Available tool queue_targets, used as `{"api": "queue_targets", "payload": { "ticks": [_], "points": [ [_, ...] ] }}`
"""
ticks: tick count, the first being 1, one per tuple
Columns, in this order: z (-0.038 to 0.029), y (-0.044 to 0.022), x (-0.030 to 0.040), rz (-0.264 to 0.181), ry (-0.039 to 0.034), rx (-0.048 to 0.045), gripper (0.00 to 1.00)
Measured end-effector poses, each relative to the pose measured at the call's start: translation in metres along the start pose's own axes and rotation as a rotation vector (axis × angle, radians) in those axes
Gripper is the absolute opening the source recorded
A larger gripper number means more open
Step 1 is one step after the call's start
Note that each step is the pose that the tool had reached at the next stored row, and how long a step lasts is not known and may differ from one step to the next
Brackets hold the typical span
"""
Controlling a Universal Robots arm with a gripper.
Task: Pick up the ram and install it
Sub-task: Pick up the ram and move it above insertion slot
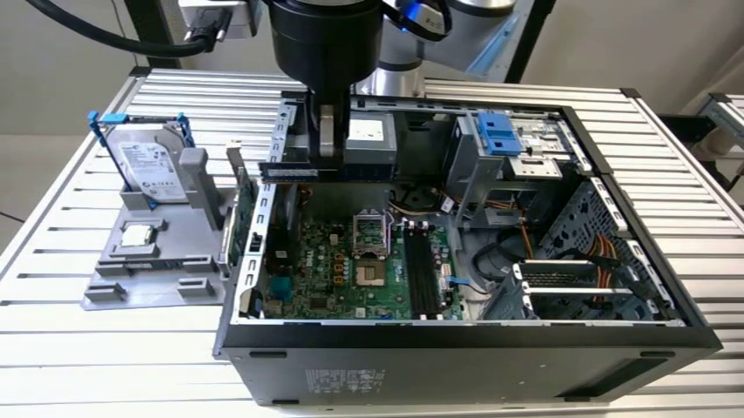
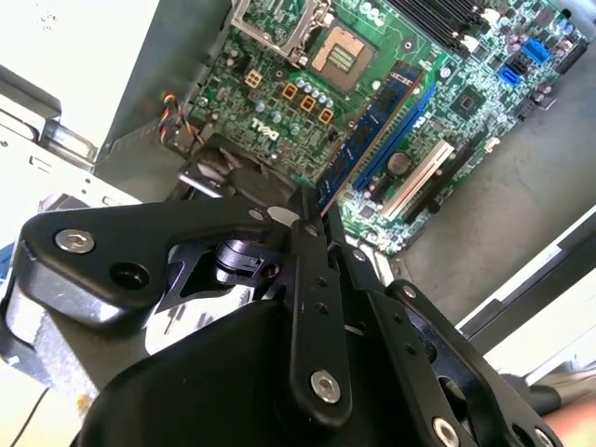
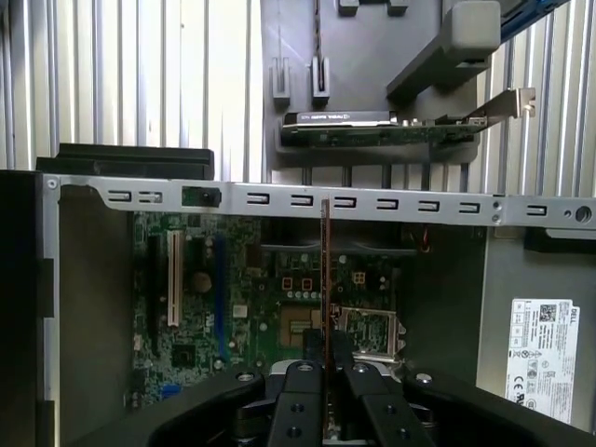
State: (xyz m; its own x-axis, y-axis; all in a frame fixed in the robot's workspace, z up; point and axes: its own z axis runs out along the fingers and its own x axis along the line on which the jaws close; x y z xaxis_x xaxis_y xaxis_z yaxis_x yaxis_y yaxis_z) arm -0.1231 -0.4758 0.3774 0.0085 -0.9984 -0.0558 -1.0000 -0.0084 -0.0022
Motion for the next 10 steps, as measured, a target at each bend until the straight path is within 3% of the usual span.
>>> {"api": "queue_targets", "payload": {
  "ticks": [10],
  "points": [
    [0.0, -0.0074, 0.0001, 0.0, 0.0, 0.0, 0.0]
  ]
}}
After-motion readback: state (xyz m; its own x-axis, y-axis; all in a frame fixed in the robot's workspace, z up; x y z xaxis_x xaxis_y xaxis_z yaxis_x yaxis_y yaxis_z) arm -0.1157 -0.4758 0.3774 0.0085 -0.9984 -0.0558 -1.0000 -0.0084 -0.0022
